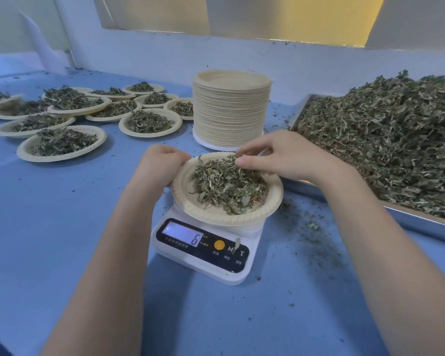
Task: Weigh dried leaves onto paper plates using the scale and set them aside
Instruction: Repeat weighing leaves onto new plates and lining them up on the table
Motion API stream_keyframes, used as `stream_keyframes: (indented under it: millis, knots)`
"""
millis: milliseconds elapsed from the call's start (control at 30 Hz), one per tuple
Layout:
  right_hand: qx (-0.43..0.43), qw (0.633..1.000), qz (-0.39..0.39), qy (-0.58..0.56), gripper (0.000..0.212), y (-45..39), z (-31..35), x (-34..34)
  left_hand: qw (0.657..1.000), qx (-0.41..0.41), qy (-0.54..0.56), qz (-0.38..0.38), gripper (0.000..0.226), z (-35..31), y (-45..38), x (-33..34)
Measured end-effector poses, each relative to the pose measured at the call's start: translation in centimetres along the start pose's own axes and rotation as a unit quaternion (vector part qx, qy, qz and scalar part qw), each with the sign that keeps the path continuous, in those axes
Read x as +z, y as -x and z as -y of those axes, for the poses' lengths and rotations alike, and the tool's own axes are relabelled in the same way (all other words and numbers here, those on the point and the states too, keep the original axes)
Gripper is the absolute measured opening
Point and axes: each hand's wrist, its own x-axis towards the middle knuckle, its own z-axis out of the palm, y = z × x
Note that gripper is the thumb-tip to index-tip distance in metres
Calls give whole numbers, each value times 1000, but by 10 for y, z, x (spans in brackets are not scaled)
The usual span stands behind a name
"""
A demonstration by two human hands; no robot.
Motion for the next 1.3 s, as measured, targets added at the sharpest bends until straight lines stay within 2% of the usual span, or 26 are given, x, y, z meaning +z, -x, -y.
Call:
stream_keyframes:
  millis: [100, 167, 400, 500, 667, 767, 867, 967, 1033, 1100, 1167, 1200, 1233, 1300]
  knots:
    - [0, 1000, 5, 20, 44, -3, 1, 5, 1000, 2, -3, 2, 20, 0, 1, 0]
    - [-1, 1000, 0, 16, 43, -3, 2, 6, 1000, 3, -1, 2, 21, 0, 1, 0]
    - [-16, 999, -24, 22, 7, -4, 6, 9, 1000, -3, 8, -1, 20, -2, 1, 0]
    - [-25, 998, -63, -6, 5, -3, 7, 7, 1000, -6, 10, -3, 21, -2, 1, 0]
    - [-48, 977, -160, -130, 6, -1, 10, 0, 1000, -7, 9, -1, 20, -2, 1, -1]
    - [-54, 968, -191, -151, 9, 0, 12, -3, 1000, -7, 10, 1, 19, -2, 0, -1]
    - [-57, 973, -163, -155, 7, 2, 13, -6, 1000, -5, 7, 1, 21, -2, 0, -1]
    - [-57, 990, -51, -119, 8, 8, 13, -11, 1000, -4, 9, -1, 21, -2, 1, -1]
    - [-32, 995, 7, -95, 23, 10, 7, -16, 1000, -5, 12, -2, 21, -1, 0, -1]
    - [20, 997, -39, -68, 28, 9, -8, -22, 1000, 3, -1, -14, 20, -1, 1, 0]
    - [77, 991, -112, 19, 24, 6, -27, -27, 994, 52, -67, -67, 20, -3, 2, 2]
    - [111, 984, -121, 76, 26, 5, -39, -28, 987, 91, -92, -96, 22, -6, 3, 5]
    - [145, 976, -109, 120, 32, 4, -49, -27, 980, 132, -96, -112, 23, -10, 6, 8]
    - [209, 963, -62, 159, 45, 3, -65, -21, 978, 180, -71, -84, 22, -23, 9, 17]
